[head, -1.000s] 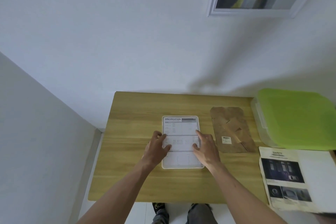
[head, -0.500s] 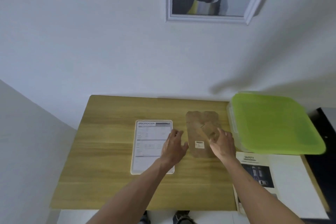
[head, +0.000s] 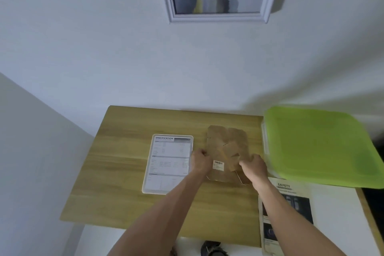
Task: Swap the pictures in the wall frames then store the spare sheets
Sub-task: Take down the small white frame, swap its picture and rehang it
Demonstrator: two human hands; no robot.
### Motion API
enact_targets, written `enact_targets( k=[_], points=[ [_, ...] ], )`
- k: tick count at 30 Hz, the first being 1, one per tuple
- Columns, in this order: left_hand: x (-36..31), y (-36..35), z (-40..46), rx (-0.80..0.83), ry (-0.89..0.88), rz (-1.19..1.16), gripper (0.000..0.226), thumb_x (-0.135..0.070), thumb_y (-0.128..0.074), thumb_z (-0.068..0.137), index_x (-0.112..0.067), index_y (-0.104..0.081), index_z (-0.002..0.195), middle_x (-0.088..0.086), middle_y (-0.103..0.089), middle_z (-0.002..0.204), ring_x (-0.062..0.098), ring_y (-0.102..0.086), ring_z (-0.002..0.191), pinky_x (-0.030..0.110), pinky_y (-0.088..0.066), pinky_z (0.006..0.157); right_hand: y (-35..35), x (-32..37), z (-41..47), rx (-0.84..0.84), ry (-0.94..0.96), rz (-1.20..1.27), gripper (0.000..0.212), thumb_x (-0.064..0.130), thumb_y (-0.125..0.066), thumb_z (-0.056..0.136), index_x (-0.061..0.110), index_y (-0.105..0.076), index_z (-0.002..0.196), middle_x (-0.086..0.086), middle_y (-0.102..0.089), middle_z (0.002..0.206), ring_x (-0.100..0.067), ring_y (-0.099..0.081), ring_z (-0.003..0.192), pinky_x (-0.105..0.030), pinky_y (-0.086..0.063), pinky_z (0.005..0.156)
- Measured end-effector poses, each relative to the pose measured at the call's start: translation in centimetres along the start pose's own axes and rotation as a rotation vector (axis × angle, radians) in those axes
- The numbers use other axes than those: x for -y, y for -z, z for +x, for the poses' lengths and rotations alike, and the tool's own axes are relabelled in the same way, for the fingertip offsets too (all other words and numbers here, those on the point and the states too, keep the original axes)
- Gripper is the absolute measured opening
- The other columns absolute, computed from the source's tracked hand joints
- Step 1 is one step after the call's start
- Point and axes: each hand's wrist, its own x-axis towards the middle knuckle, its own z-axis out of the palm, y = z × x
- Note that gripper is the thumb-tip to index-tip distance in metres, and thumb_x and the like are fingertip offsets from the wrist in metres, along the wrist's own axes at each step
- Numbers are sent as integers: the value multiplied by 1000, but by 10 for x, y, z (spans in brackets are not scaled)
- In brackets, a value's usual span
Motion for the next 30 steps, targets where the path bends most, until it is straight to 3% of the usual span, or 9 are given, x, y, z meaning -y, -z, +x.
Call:
enact_targets(
  k=[3,8,12,14,16,19,22,26,30],
  points=[
    [2,22,3,-63,-139,118,37,-9,-55,73,-16,-72,106,5,-65,109,20,-62,94,30,-53,77,-9,3,-14,56,23,173,30,17,-64,82,11,-66,112,-2,-69,100,-18,-63,85,-31,-47,67],
    [24,78,13,-94,-262,220,36,-11,-61,81,-13,-69,116,6,-58,116,20,-58,99,23,-42,73,-42,20,-46,117,98,367,46,10,-74,81,16,-59,124,5,-65,104,-14,-62,96,-27,-45,81],
    [54,136,18,-109,-306,198,26,-10,-64,79,-17,-73,102,8,-59,105,21,-59,87,32,-53,70,-73,34,-70,244,203,325,72,1,-76,77,18,-50,142,8,-56,124,-14,-56,119,-34,-46,103],
    [70,162,17,-79,-314,189,34,-8,-68,77,-19,-71,110,8,-57,102,21,-59,86,34,-56,71,-90,37,-80,266,224,302,82,2,-80,76,18,-44,148,9,-58,118,-14,-56,118,-38,-46,107],
    [86,181,15,-48,-337,199,45,-10,-70,78,-21,-67,121,8,-56,101,21,-60,87,27,-52,70,-107,38,-90,260,251,272,84,3,-82,74,18,-45,148,9,-60,109,-12,-60,106,-37,-49,104],
    [110,194,11,-40,-401,234,33,-22,-67,83,-28,-68,115,5,-57,96,13,-60,82,19,-46,66,-126,38,-104,226,278,245,80,1,-80,76,16,-46,146,8,-61,105,-12,-61,97,-33,-51,98],
    [125,197,10,-32,-420,234,24,-27,-64,86,-29,-68,110,3,-56,97,11,-60,83,23,-49,68,-137,34,-115,175,281,197,79,1,-80,77,15,-45,147,-1,-62,108,-18,-61,99,-26,-50,91],
    [132,194,11,-13,-425,255,28,-22,-64,86,-27,-69,113,2,-56,101,11,-56,82,22,-40,69,-144,29,-119,111,299,106,77,1,-79,77,14,-47,146,1,-62,108,-10,-58,87,-13,-43,76],
    [136,192,14,6,-408,315,34,-9,-70,77,-16,-70,110,8,-58,97,24,-61,84,32,-51,76,-146,26,-120,78,284,39,75,4,-78,78,16,-49,145,0,-61,112,-13,-59,94,-14,-40,78]
  ],
)
